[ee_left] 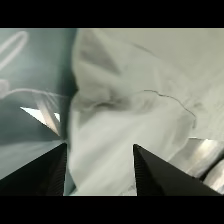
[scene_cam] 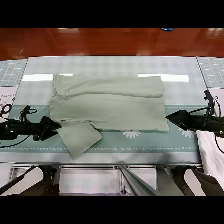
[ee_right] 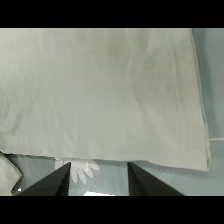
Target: Fold the shirts.
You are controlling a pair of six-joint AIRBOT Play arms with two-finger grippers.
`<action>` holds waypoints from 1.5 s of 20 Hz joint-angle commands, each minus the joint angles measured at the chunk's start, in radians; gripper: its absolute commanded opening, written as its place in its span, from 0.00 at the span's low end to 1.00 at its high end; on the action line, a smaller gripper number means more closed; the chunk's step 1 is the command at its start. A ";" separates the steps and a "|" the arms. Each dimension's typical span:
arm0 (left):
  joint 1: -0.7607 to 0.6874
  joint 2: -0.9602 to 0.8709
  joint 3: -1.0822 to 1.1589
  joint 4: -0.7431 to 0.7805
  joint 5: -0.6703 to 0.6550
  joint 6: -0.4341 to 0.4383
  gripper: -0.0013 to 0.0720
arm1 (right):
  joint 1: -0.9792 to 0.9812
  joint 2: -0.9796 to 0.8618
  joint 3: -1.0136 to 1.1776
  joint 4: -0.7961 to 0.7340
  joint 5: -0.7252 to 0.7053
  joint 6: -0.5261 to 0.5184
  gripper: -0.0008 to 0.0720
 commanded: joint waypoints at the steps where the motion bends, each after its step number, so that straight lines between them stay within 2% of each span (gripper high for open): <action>1: -0.077 -0.037 -0.006 -0.010 0.073 0.002 0.71 | -0.001 0.001 -0.001 0.030 -0.026 0.014 0.57; 3: -0.130 -0.061 -0.005 -0.013 0.113 -0.009 0.69 | -0.001 0.001 -0.001 0.040 -0.040 0.011 0.57; 4: -0.148 -0.076 0.000 -0.013 0.117 -0.008 0.45 | -0.002 0.001 0.000 0.027 -0.062 -0.010 0.57; 5: -0.156 -0.087 0.004 -0.013 0.116 -0.007 0.08 | -0.002 0.001 0.002 -0.017 -0.093 -0.014 0.57; 6: -0.160 -0.090 0.006 -0.013 0.115 -0.004 0.04 | -0.002 0.001 0.002 -0.063 -0.115 0.003 0.57; 11: -0.157 -0.087 0.006 -0.012 0.051 0.040 0.04 | -0.002 -0.001 0.001 -0.375 -0.137 0.215 0.57; 16: -0.157 -0.087 0.021 -0.013 0.048 0.040 0.04 | -0.002 -0.132 0.002 -0.366 -0.061 0.186 0.57; 23: -0.158 -0.087 0.050 -0.014 0.039 0.036 0.04 | 0.000 -0.362 0.003 -0.111 -0.095 0.034 0.57; 27: -0.158 -0.087 0.050 -0.014 0.044 0.037 0.04 | 0.000 -0.488 0.028 0.103 -0.145 -0.068 0.55; 28: -0.158 -0.087 0.050 -0.014 0.049 0.037 0.04 | 0.008 -0.515 0.042 0.166 -0.144 -0.114 0.42; 30: -0.157 -0.087 0.056 -0.014 0.052 0.037 0.04 | 0.050 -0.545 0.081 0.181 -0.132 -0.175 0.05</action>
